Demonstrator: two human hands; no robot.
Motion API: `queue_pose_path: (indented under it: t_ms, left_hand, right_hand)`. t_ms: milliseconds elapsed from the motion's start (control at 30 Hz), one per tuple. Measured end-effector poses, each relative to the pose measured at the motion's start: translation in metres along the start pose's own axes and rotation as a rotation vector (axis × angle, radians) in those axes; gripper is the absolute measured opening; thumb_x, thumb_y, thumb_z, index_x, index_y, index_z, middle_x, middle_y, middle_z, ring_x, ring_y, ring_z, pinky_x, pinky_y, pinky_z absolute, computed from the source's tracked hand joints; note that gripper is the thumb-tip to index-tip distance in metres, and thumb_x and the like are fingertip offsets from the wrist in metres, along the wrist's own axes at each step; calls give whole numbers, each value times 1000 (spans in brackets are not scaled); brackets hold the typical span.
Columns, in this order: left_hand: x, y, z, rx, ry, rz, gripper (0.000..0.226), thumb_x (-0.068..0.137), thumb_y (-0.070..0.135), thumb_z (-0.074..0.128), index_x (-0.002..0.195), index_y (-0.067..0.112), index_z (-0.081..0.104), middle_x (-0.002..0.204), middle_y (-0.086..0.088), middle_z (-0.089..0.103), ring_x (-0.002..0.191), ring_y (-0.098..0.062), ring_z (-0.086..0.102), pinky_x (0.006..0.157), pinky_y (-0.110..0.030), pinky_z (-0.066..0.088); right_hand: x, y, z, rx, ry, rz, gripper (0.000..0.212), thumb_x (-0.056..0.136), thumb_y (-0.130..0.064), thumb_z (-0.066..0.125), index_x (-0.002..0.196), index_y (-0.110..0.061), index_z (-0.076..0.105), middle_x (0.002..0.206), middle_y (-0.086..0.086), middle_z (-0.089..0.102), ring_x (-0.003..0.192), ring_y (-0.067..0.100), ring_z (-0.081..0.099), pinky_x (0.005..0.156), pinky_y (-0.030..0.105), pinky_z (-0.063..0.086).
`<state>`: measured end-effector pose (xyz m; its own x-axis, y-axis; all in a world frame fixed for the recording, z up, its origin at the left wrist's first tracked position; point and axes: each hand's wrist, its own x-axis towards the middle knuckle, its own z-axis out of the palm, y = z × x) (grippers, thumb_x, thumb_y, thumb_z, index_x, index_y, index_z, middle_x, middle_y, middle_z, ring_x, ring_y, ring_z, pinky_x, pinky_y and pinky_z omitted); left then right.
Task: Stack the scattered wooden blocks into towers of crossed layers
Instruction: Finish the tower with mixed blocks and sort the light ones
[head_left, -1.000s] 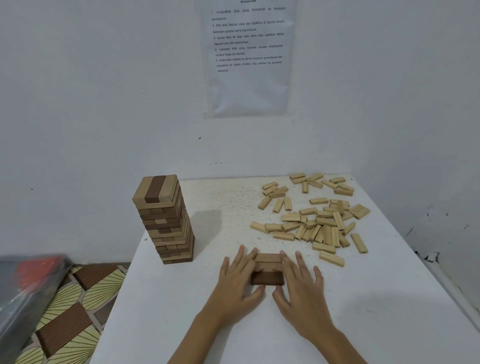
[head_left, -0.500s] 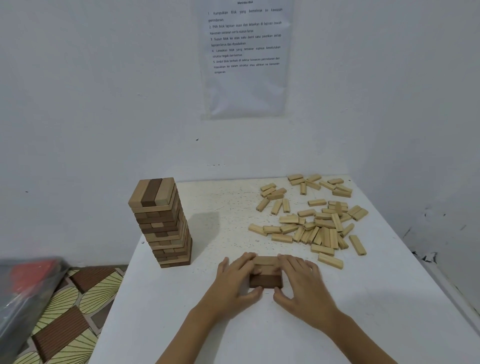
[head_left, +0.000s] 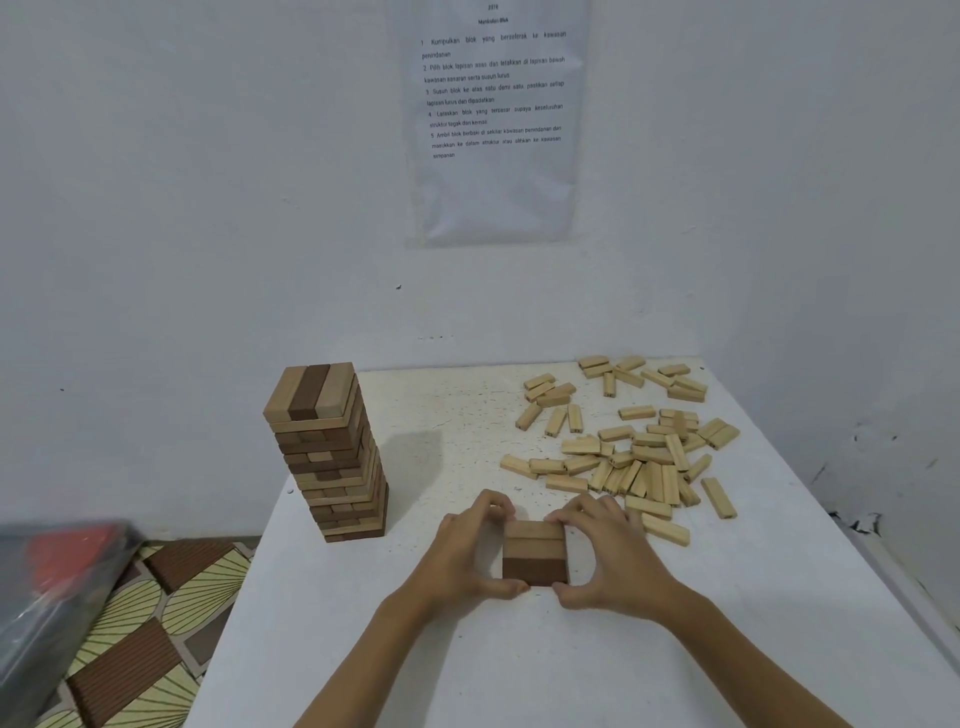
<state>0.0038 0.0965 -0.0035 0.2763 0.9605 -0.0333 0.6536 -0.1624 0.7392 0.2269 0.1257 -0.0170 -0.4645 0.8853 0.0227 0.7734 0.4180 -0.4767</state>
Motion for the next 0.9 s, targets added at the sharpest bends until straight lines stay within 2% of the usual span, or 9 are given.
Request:
queue_pose_path:
  t_ms: [67, 167, 233, 333, 500, 600, 667, 767, 900]
  left_hand:
    - [-3, 4, 0, -35, 21, 24, 68, 62, 38, 87, 111, 39, 40, 116, 15, 56, 111, -9, 50, 89, -28, 43]
    - [-10, 9, -4, -113, 74, 46, 66, 63, 31, 88, 112, 32, 44, 113, 15, 57, 114, -6, 52, 93, -19, 39]
    - [-17, 16, -12, -153, 112, 55, 67, 64, 28, 87, 116, 31, 43, 116, 16, 58, 118, -3, 51, 95, -16, 34]
    - [-29, 32, -31, -224, 181, 75, 69, 68, 25, 86, 123, 30, 43, 121, 17, 59, 124, -3, 49, 101, -20, 34]
    - [-55, 66, -57, -367, 304, 132, 69, 87, 23, 71, 142, 40, 32, 141, 32, 43, 135, 8, 35, 109, -12, 30]
    - [-62, 74, -66, -424, 405, 170, 64, 96, 19, 58, 147, 37, 26, 147, 35, 33, 139, 7, 28, 116, -27, 29]
    - [-65, 76, -73, -439, 486, 175, 62, 95, 21, 51, 148, 39, 22, 148, 36, 30, 141, 7, 24, 118, -35, 27]
    - [-68, 78, -87, -416, 590, 159, 64, 93, 30, 47, 147, 46, 18, 151, 34, 25, 141, 8, 22, 118, -38, 29]
    - [-70, 73, -112, -455, 707, 118, 60, 91, 40, 43, 145, 54, 20, 148, 39, 23, 138, 10, 26, 115, -37, 29]
  right_hand:
    - [-2, -1, 0, 101, 12, -15, 69, 58, -58, 67, 123, -40, 52, 113, -23, 42, 111, 1, 35, 94, 28, 24]
    - [-5, -5, -3, 291, 27, -23, 66, 57, -50, 72, 120, -42, 52, 115, -23, 46, 114, -1, 39, 97, 24, 32]
    - [-7, -14, -11, 384, 47, -35, 64, 56, -44, 74, 117, -45, 53, 117, -23, 47, 113, 0, 43, 92, 14, 34]
    - [-3, -32, -31, 424, 113, -81, 63, 54, -43, 73, 115, -41, 57, 114, -21, 50, 107, 4, 48, 86, 7, 35]
    - [12, -68, -70, 396, 179, -173, 61, 54, -45, 73, 113, -39, 58, 110, -22, 51, 106, 8, 50, 90, 18, 41]
    - [24, -96, -83, 339, 212, -219, 63, 53, -51, 68, 114, -38, 56, 108, -26, 48, 105, 4, 47, 87, 15, 37]
    - [35, -115, -88, 315, 238, -248, 64, 53, -53, 66, 114, -36, 57, 106, -26, 48, 103, 5, 46, 88, 20, 38]
    - [54, -141, -92, 301, 262, -286, 64, 52, -55, 64, 112, -36, 57, 104, -26, 47, 102, 4, 45, 91, 30, 39]
    - [78, -174, -93, 276, 285, -340, 62, 51, -59, 58, 110, -39, 53, 102, -25, 45, 101, -1, 41, 93, 27, 35]
